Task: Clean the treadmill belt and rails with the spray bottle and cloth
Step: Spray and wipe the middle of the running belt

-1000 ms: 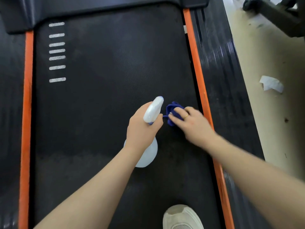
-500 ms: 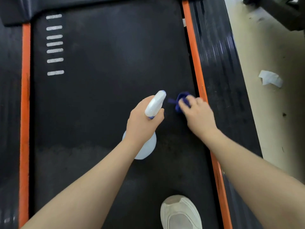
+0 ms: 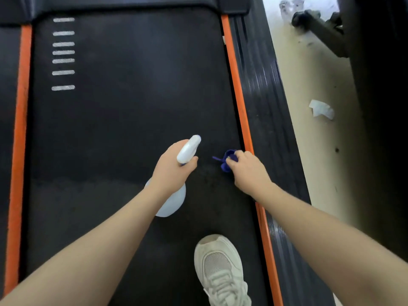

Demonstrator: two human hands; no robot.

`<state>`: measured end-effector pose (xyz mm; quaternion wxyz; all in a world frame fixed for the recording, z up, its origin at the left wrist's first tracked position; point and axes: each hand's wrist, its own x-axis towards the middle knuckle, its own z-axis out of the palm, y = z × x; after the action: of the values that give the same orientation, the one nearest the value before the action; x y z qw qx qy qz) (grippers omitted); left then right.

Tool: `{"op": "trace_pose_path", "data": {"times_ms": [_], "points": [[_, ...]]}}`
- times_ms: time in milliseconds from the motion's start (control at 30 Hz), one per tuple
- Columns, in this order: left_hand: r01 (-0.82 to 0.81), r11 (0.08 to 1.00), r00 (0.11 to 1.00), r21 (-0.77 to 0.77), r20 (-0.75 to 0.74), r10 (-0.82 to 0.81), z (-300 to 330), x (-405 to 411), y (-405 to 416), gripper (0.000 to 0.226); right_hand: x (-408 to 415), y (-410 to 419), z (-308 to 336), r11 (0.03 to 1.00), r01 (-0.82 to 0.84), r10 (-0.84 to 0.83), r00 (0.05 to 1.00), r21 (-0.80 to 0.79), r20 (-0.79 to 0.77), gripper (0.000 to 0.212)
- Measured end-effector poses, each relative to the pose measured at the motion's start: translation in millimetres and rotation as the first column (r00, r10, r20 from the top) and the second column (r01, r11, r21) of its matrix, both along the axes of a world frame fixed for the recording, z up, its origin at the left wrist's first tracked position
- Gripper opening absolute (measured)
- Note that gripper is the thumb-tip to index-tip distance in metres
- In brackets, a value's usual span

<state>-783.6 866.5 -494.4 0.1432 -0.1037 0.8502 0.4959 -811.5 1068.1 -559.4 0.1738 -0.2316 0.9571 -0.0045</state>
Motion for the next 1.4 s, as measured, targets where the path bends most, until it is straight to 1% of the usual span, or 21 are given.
{"op": "trace_pose_path", "data": {"times_ms": [67, 100, 167, 233, 333, 367, 433, 500, 533, 633, 667, 700, 733, 800, 867, 900, 967, 1067, 1133, 1267, 1400], "points": [[0.055, 0.998, 0.998, -0.024, 0.011, -0.055, 5.5, 2.7, 2.4, 0.009, -12.0, -4.5, 9.8, 0.947, 0.298, -0.288, 0.953, -0.12, 0.093, 0.033], [0.081, 0.996, 0.996, -0.033, 0.023, -0.081, 8.2, 2.8, 4.5, 0.006, -12.7, -5.1, 16.8, 0.882, 0.419, -0.399, 0.908, -0.215, 0.13, 0.034], [0.162, 0.986, 0.986, -0.051, 0.05, -0.159, 12.4, 0.3, 13.1, 0.006, -3.5, 0.9, 37.2, 0.733, 0.562, -0.536, 0.824, -0.382, 0.184, 0.038], [0.227, 0.971, 0.973, -0.071, 0.069, -0.222, 14.1, -5.9, 28.6, 0.011, 10.1, 18.9, 52.0, 0.622, 0.622, -0.61, 0.766, -0.475, 0.204, 0.04], [0.272, 0.962, 0.961, -0.039, 0.065, -0.269, 12.6, -16.8, 60.8, 0.008, 23.2, 52.3, 63.0, 0.546, 0.67, -0.699, 0.695, -0.502, 0.167, 0.04], [0.28, 0.959, 0.958, -0.029, 0.069, -0.278, 11.9, -20.1, 71.3, 0.004, 24.6, 62.6, 62.8, 0.558, 0.666, -0.702, 0.697, -0.494, 0.147, 0.042], [0.314, 0.949, 0.947, -0.015, 0.08, -0.312, 9.7, -25.0, 90.2, 0.01, 26.1, 79.5, 60.0, 0.621, 0.62, -0.66, 0.744, -0.48, 0.107, 0.047], [0.366, 0.93, 0.927, -0.024, 0.091, -0.363, 4.5, -26.6, 105.9, 0.006, 24.7, 92.3, 57.6, 0.619, 0.604, -0.665, 0.743, -0.502, 0.074, 0.047], [0.396, 0.917, 0.915, -0.046, 0.097, -0.391, 2.0, -26.8, 112.6, 0.003, 23.3, 96.6, 56.9, 0.588, 0.614, -0.697, 0.715, -0.527, 0.055, 0.045], [0.436, 0.896, 0.896, -0.091, 0.138, -0.422, -3.2, -28.8, 125.7, 0.004, 16.7, 104.5, 55.0, 0.443, 0.678, -0.825, 0.564, -0.586, 0.03, 0.04], [0.431, 0.898, 0.897, -0.084, 0.148, -0.416, -5.4, -30.6, 126.8, 0.006, 16.6, 106.8, 52.1, 0.465, 0.672, -0.834, 0.552, -0.576, -0.029, 0.039], [0.423, 0.903, 0.898, -0.075, 0.166, -0.407, -6.3, -32.5, 126.1, 0.013, 17.8, 108.9, 49.1, 0.55, 0.633, -0.805, 0.575, -0.545, -0.145, 0.038], [0.414, 0.907, 0.901, -0.08, 0.179, -0.395, -7.2, -34.9, 123.6, 0.019, 19.9, 110.4, 45.4, 0.658, 0.564, -0.733, 0.631, -0.499, -0.254, 0.039], [0.377, 0.92, 0.917, -0.106, 0.182, -0.355, -9.1, -39.3, 115.5, 0.022, 27.7, 111.6, 33.1, 0.846, 0.348, -0.502, 0.775, -0.404, -0.385, 0.04], [0.308, 0.946, 0.944, -0.101, 0.16, -0.29, -8.8, -43.9, 106.2, 0.018, 33.9, 108.0, 15.7, 0.932, 0.138, -0.265, 0.89, -0.335, -0.37, 0.036], [0.283, 0.955, 0.951, -0.088, 0.156, -0.268, -7.2, -48.0, 102.8, 0.016, 34.7, 103.7, 7.8, 0.951, 0.066, -0.173, 0.923, -0.301, -0.343, 0.034], [0.233, 0.971, 0.962, -0.053, 0.157, -0.222, -5.6, -56.9, 95.5, 0.014, 30.4, 92.7, -8.6, 0.966, 0.008, -0.083, 0.956, -0.259, -0.282, 0.046], [0.151, 0.988, 0.977, -0.01, 0.151, -0.148, -8.1, -72.0, 87.0, 0.007, 15.9, 85.1, -18.8, 0.961, 0.002, -0.082, 0.958, -0.276, -0.277, 0.052], [0.092, 0.996, 0.985, 0.003, 0.147, -0.091, -11.7, -83.2, 83.3, 0.011, 0.3, 84.7, -20.2, 0.954, -0.032, -0.057, 0.958, -0.299, -0.283, 0.052], [-0.02, 0.999, 0.986, 0.026, 0.166, 0.016, -18.6, -106.1, 77.8, 0.024, -61.9, 70.5, -23.3, 0.925, -0.05, -0.08, 0.944, -0.376, -0.321, 0.039], [-0.06, 0.997, 0.981, 0.055, 0.188, 0.049, -25.3, -122.3, 76.2, 0.022, -122.1, 63.8, -25.5, 0.903, -0.137, -0.005, 0.944, -0.407, -0.33, 0.025]]}}
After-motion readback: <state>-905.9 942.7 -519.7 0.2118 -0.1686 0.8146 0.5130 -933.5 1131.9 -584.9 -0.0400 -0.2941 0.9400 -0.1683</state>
